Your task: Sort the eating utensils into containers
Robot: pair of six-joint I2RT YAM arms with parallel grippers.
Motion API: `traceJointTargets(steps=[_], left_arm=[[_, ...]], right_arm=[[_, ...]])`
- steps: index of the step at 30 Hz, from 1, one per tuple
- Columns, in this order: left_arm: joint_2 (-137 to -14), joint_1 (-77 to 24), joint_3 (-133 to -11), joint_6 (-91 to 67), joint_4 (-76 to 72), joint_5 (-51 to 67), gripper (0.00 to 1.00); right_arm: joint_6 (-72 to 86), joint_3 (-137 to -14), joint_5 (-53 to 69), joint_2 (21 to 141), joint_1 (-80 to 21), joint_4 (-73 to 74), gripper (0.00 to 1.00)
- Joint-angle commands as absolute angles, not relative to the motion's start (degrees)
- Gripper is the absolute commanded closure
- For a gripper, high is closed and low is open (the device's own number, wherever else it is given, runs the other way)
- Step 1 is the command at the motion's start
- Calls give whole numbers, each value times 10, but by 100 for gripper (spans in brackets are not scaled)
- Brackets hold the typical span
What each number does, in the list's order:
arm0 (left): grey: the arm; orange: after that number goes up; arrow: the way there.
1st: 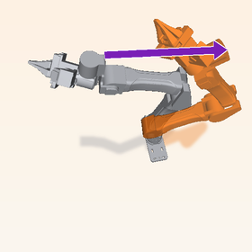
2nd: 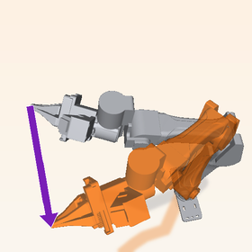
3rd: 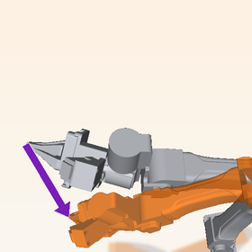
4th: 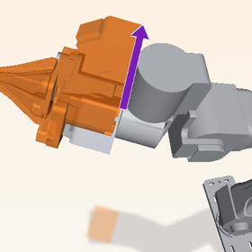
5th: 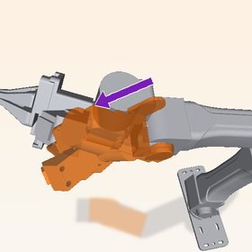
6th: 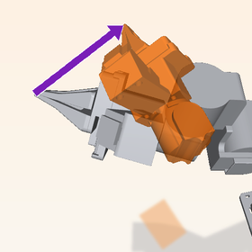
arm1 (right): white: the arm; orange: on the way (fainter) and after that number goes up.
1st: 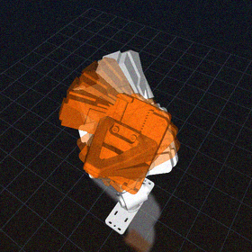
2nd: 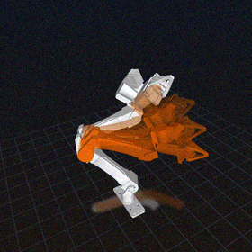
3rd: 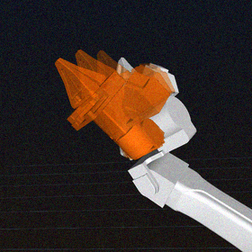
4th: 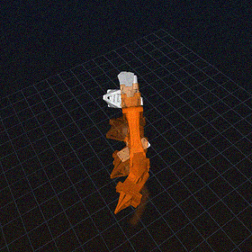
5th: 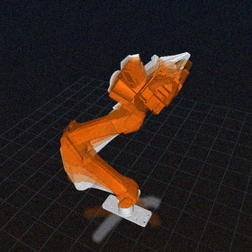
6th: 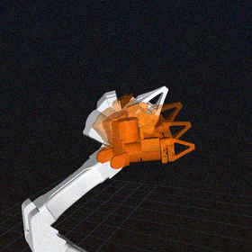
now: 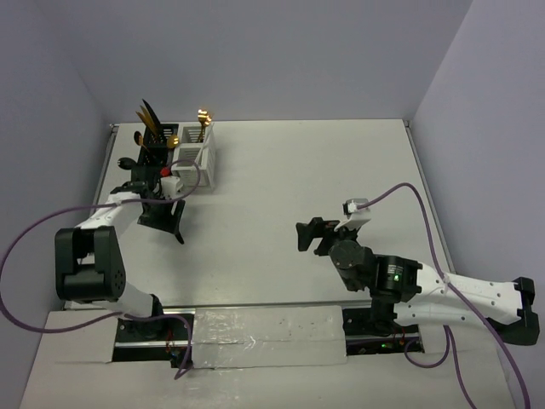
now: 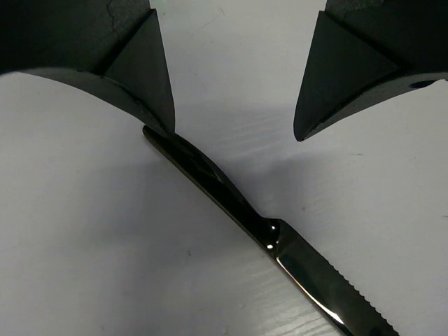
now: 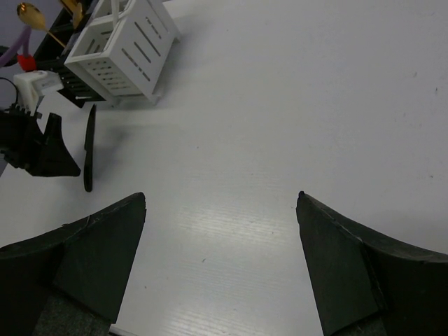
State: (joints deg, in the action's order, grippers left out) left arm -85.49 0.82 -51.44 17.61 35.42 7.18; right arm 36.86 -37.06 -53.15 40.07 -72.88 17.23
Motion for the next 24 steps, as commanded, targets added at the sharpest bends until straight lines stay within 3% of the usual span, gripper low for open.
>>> traceJointTargets(steps=[1, 9, 18, 21, 24], left_arm=[[-877, 6, -521, 153, 291, 49, 22], [-933, 6, -537, 134, 250, 49, 29], [-962, 5, -527, 142, 243, 50, 47], [-970, 6, -526, 145, 248, 46, 61], [-952, 5, -505, 159, 250, 26, 67]], right_arm=[[388, -367, -548, 387, -730, 170, 6], [386, -367, -559, 383, -730, 174, 6], [371, -375, -570, 394, -730, 174, 5], [377, -376, -573, 397, -730, 181, 6], [381, -374, -574, 395, -730, 185, 6]])
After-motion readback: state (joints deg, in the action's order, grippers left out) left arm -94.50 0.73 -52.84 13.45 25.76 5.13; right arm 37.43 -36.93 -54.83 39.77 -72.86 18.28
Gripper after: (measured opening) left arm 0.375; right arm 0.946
